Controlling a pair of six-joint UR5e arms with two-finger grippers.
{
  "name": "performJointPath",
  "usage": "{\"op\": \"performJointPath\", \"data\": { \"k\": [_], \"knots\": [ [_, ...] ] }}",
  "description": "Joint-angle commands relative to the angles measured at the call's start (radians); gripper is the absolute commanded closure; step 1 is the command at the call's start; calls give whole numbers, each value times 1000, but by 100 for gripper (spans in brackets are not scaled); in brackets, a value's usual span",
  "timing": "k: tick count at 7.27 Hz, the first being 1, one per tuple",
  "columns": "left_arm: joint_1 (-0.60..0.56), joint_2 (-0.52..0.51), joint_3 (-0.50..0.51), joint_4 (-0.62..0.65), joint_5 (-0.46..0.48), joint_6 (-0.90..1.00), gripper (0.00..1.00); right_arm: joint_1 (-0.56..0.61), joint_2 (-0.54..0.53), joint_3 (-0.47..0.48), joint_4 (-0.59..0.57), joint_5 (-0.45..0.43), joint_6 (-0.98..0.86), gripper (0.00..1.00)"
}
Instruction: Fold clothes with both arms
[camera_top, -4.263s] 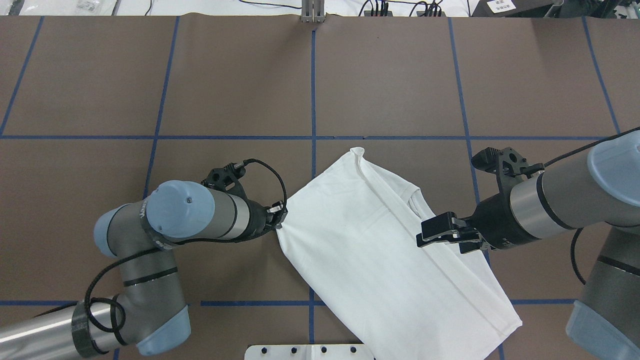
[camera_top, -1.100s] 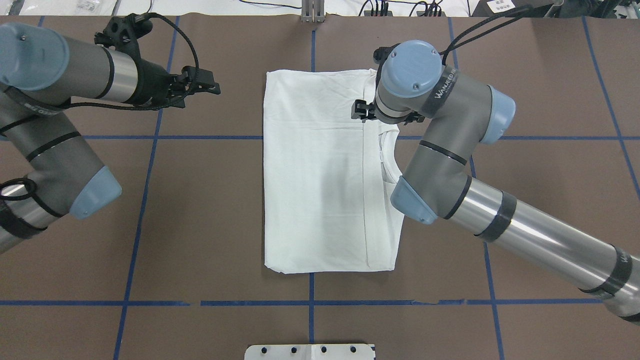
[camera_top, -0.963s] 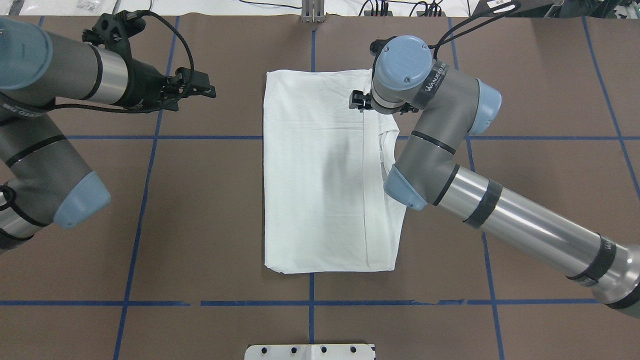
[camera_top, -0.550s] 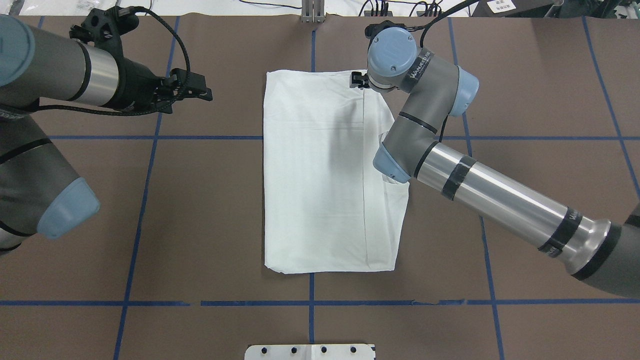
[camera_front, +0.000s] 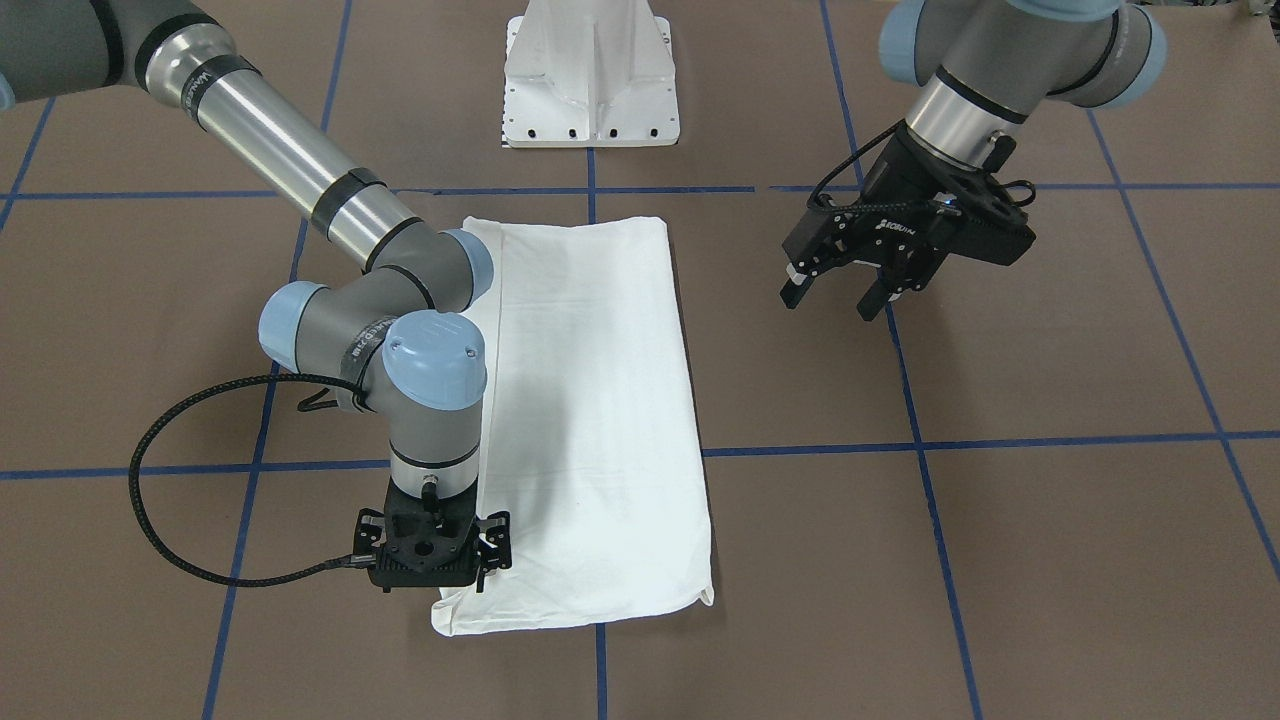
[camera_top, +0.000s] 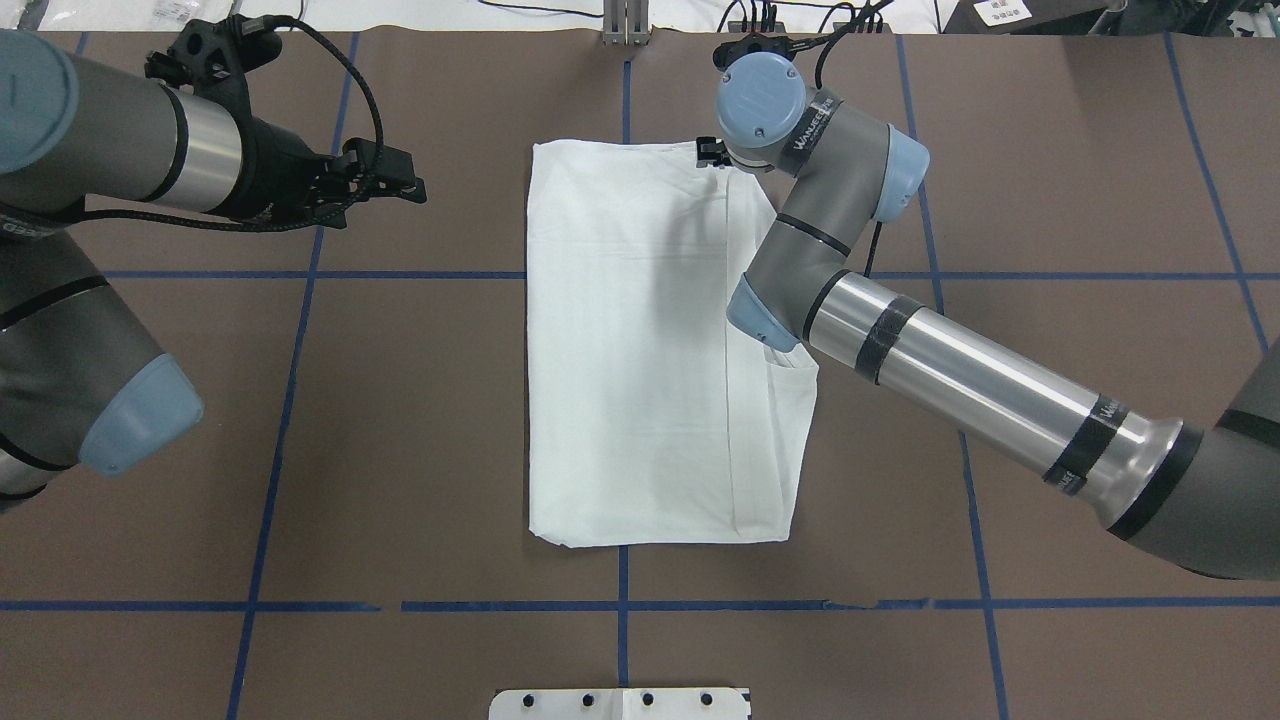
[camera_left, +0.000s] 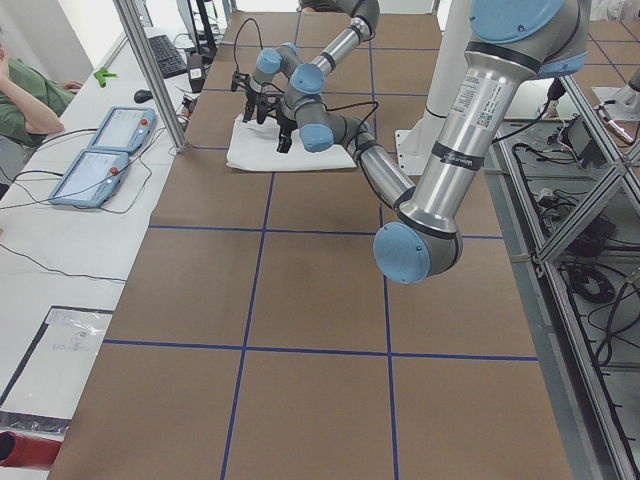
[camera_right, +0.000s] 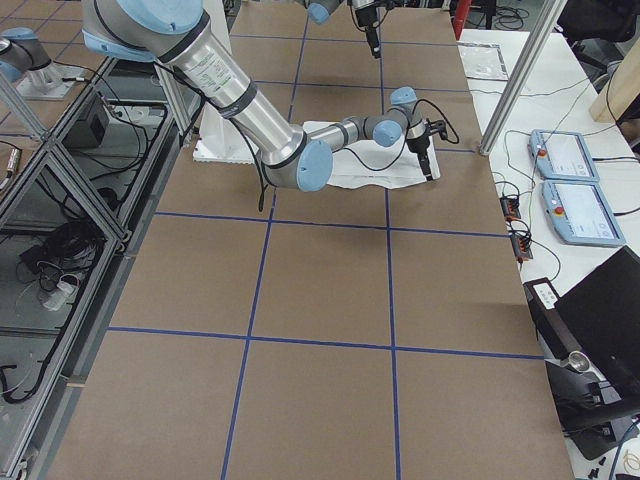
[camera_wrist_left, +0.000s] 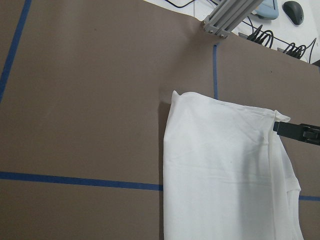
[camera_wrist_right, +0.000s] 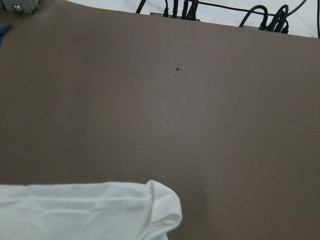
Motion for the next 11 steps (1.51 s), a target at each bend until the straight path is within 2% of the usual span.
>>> {"op": "performJointPath", "data": {
  "k": [1, 3, 11],
  "knots": [
    [2, -4, 5, -4, -1, 0, 0, 0, 3, -15, 8, -3, -20, 1],
    [2, -4, 5, -4, -1, 2, 0, -3, 4, -32, 45, -3, -20, 1],
    [5, -11, 31, -10, 5, 2, 0, 13, -10, -43, 45, -23, -110, 1]
  ]
}}
